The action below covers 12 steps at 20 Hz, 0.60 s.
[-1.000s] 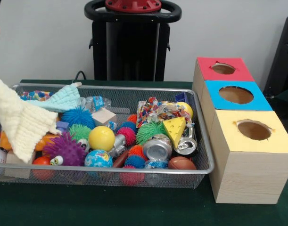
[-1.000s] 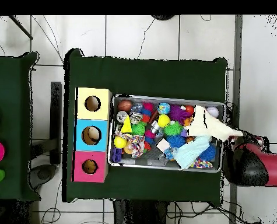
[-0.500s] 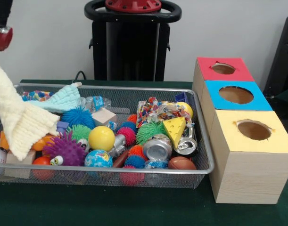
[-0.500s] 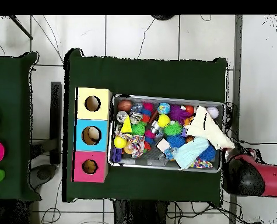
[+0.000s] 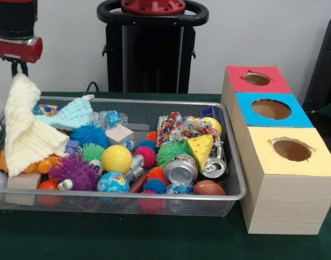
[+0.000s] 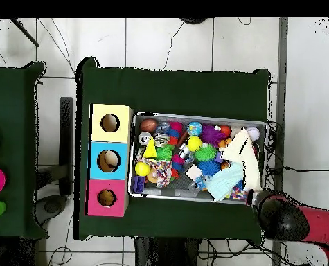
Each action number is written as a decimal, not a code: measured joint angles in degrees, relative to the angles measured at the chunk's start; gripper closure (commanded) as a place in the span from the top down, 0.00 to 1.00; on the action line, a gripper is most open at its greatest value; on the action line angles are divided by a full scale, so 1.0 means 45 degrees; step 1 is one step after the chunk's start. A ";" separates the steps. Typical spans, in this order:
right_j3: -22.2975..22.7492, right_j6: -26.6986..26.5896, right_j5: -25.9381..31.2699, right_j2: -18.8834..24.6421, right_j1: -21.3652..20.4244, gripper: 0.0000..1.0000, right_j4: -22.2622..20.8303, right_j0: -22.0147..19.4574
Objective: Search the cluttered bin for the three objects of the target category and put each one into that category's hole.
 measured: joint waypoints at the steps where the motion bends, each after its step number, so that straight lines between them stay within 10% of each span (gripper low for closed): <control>1: 0.0096 0.0000 0.0003 0.0075 0.0051 0.00 0.0024 -0.0044; 12: 0.1236 0.0000 -0.0086 0.1723 0.0590 0.00 0.0041 -0.0951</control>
